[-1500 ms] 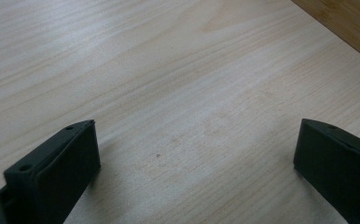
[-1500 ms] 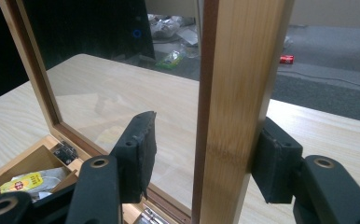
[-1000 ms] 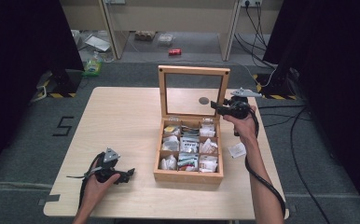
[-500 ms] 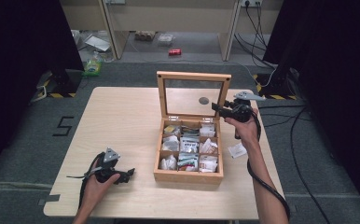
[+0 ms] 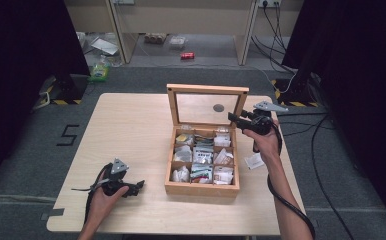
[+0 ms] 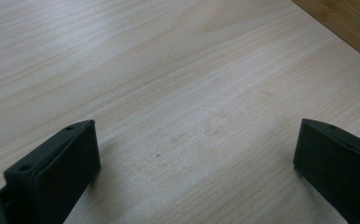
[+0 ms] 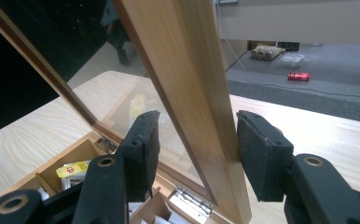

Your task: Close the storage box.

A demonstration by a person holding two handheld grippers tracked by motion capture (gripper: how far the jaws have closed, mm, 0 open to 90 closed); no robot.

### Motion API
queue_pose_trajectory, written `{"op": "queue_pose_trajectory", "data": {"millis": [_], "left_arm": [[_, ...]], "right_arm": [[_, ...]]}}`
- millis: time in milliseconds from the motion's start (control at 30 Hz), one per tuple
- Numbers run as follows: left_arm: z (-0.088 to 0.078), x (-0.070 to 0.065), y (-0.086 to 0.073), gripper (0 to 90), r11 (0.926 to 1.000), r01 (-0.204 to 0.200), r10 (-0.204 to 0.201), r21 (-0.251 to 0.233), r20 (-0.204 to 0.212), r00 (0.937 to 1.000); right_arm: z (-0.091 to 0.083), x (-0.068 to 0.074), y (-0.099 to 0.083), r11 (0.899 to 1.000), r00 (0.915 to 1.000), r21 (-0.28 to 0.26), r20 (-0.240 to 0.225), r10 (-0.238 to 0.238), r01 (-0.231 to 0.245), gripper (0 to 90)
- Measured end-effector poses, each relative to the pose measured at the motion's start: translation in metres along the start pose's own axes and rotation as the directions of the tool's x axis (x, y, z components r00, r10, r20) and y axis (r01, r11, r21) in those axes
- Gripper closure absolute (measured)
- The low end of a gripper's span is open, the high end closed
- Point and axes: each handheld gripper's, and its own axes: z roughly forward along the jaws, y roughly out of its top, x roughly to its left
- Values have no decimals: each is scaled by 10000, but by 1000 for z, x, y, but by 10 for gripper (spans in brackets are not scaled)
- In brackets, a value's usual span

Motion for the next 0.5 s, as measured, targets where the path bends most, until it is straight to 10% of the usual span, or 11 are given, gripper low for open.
{"op": "queue_pose_trajectory", "data": {"millis": [500], "left_arm": [[0,0,0,0,10000,-3,3,0,1,10000]], "right_arm": [[-15,10,-9,9995,9998,-269,96,191,-188,481]]}}
